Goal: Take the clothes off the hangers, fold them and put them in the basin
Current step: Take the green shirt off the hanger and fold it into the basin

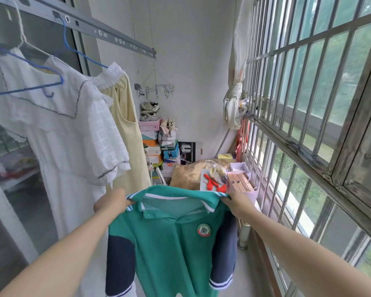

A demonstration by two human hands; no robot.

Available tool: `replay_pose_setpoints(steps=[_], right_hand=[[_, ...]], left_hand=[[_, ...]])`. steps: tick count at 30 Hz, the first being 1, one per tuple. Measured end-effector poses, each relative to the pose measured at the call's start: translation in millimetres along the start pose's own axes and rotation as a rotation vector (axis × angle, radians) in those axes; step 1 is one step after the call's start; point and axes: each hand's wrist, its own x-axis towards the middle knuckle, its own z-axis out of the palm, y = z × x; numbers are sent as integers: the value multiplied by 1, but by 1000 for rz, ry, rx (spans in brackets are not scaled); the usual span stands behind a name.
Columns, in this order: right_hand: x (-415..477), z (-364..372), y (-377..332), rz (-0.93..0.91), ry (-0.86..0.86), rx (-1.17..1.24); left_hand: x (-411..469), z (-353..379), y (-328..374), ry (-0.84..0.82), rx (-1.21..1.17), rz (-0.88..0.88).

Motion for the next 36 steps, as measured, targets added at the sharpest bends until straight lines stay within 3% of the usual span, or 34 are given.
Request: replay_pose_setpoints(steps=[4, 6, 9, 12, 14, 17, 20, 30, 34, 36], right_hand=[[6, -2, 0, 36, 73, 165], [5, -2, -1, 30, 52, 112], [1, 6, -5, 32, 13, 20], [5, 10, -9, 114, -11, 104], [9, 10, -11, 233, -24, 328], [4, 8, -20, 451, -59, 845], [1, 9, -25, 512, -58, 1066], [6, 23, -29, 377, 1, 1084], [4, 27, -24, 248, 6, 559], [1, 26, -21, 220, -3, 516]], left_hand=[[3, -4, -3, -31, -284, 11], [-3, 0, -4, -12, -270, -33], [-5, 13, -1, -8, -444, -107], [-6, 16, 7, -12, -635, -177], [-6, 16, 11, -63, -805, -226], [-9, 14, 18, -148, -1017, -235], [-17, 11, 26, -185, -1160, -232], [-27, 19, 33, -272, -1150, -201], [-28, 20, 29, -293, -1182, -198], [-27, 21, 28, -321, -1164, -160]])
